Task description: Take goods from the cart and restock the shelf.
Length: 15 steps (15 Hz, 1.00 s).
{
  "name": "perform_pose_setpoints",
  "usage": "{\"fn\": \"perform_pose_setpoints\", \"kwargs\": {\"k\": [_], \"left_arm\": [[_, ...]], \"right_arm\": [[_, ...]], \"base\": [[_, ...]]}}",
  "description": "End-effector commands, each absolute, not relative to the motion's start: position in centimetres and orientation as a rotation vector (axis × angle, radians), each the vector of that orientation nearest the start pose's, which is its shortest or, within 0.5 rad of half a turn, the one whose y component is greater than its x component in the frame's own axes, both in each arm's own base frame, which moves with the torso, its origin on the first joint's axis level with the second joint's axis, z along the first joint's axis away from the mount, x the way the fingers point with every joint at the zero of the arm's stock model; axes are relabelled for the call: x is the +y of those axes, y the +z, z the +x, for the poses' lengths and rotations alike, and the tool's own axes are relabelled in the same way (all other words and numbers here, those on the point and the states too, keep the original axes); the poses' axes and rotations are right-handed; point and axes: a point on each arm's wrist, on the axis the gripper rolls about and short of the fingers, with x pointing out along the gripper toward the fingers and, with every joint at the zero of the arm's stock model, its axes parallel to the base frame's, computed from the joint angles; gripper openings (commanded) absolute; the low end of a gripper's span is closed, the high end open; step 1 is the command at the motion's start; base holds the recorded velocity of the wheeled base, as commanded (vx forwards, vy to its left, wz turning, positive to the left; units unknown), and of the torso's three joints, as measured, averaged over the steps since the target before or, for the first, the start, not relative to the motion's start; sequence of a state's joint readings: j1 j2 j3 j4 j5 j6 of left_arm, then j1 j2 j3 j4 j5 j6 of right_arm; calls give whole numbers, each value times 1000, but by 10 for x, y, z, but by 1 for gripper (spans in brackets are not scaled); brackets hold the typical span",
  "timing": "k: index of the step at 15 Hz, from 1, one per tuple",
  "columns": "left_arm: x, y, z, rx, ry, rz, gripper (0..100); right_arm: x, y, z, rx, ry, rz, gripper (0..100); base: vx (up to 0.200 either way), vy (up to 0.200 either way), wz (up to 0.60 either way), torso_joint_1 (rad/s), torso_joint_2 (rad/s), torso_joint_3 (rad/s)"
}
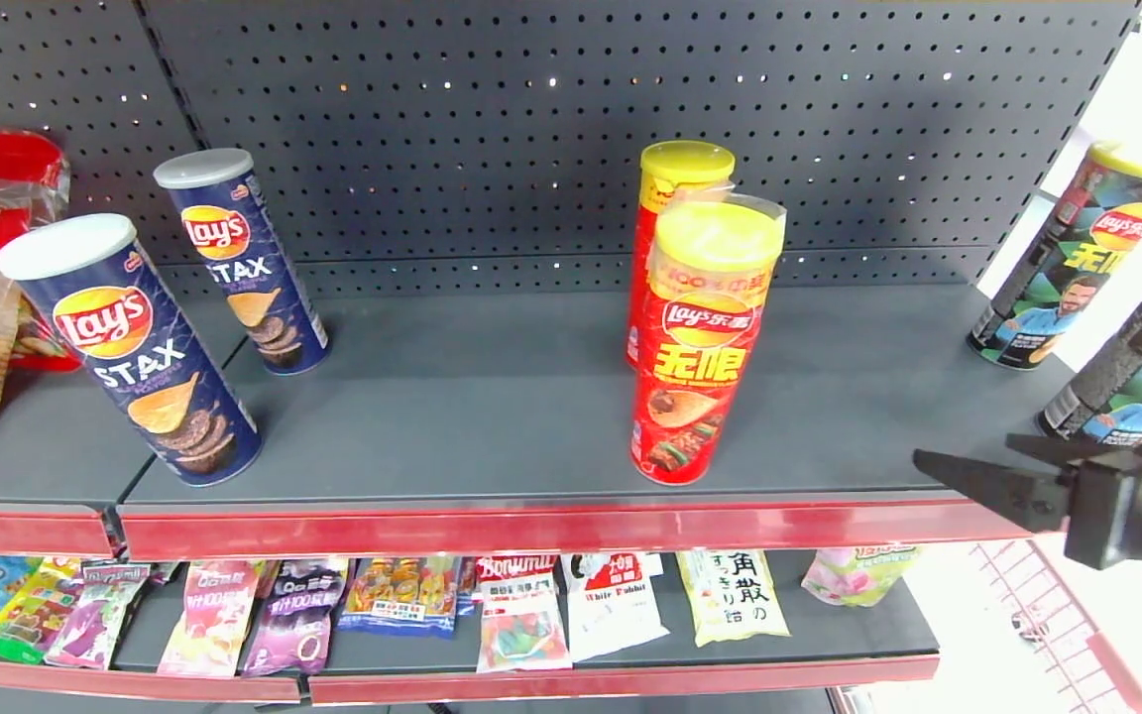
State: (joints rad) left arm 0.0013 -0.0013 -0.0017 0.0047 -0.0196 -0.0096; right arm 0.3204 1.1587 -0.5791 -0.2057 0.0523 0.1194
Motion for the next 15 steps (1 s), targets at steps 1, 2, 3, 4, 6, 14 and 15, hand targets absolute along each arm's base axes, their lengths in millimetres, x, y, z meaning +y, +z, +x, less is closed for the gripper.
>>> {"fn": "perform_pose_setpoints", "kwargs": {"k": [1, 2, 3, 4, 6, 14, 15], "left_arm": [[0, 75, -23, 3, -18, -11, 100], [0, 75, -23, 3, -18, -11, 100], [0, 75, -23, 3, -18, -9, 100], [0, 75, -23, 3, -18, -11, 100], [0, 75, -23, 3, -18, -11, 100], [0, 75, -23, 3, -18, -9, 100], [0, 75, -23, 3, -18, -11, 100]], "right_arm": [[72, 187, 191, 468, 379, 19, 100], [77, 188, 195, 462, 398, 13, 100], [85, 187, 195, 466, 430, 0, 100], [91, 185, 196, 473, 453, -9, 100], [100, 185, 199, 478, 478, -18, 100], [127, 179, 216, 459, 435, -62, 100], [129, 178, 219, 462, 436, -63, 100]], "base": [[0, 0, 0, 0, 0, 0], [0, 0, 0, 0, 0, 0], [0, 0, 0, 0, 0, 0], [0, 0, 0, 0, 0, 0], [0, 0, 0, 0, 0, 0], [0, 0, 0, 0, 0, 0], [0, 0, 0, 0, 0, 0]]}}
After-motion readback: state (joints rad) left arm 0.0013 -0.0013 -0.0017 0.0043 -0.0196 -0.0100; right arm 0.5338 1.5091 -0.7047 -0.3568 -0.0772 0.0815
